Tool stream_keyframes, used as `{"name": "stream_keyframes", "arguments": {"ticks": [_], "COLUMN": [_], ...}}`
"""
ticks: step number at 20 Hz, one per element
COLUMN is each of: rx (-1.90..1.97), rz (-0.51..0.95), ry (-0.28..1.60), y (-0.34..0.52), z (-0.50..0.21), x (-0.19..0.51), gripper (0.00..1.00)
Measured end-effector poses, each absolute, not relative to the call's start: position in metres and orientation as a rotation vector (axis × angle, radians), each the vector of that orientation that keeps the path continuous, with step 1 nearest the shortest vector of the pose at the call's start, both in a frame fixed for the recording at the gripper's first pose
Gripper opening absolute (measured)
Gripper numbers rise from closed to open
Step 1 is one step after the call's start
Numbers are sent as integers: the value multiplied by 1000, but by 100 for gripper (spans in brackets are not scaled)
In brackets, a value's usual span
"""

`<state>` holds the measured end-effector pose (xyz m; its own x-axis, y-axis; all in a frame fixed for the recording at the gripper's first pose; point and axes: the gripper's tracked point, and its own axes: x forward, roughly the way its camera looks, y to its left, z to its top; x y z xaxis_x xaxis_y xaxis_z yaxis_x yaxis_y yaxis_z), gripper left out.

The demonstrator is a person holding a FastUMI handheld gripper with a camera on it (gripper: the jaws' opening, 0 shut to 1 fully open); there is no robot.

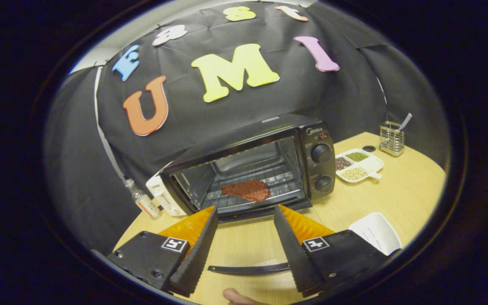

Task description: Open the toaster oven, put the food inside, and close the toaster oven door.

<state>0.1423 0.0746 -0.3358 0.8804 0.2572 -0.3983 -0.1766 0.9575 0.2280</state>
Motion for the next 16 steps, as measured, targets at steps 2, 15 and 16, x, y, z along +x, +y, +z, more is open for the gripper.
{"name": "stream_keyframes", "arguments": {"ticks": [2, 15, 16], "rx": [156, -45, -56], "rz": [236, 164, 161], "ry": [420, 559, 571], "y": [78, 71, 71], "z": [-332, -418, -425], "x": [128, 83, 80], "gripper": [94, 100, 100]}}
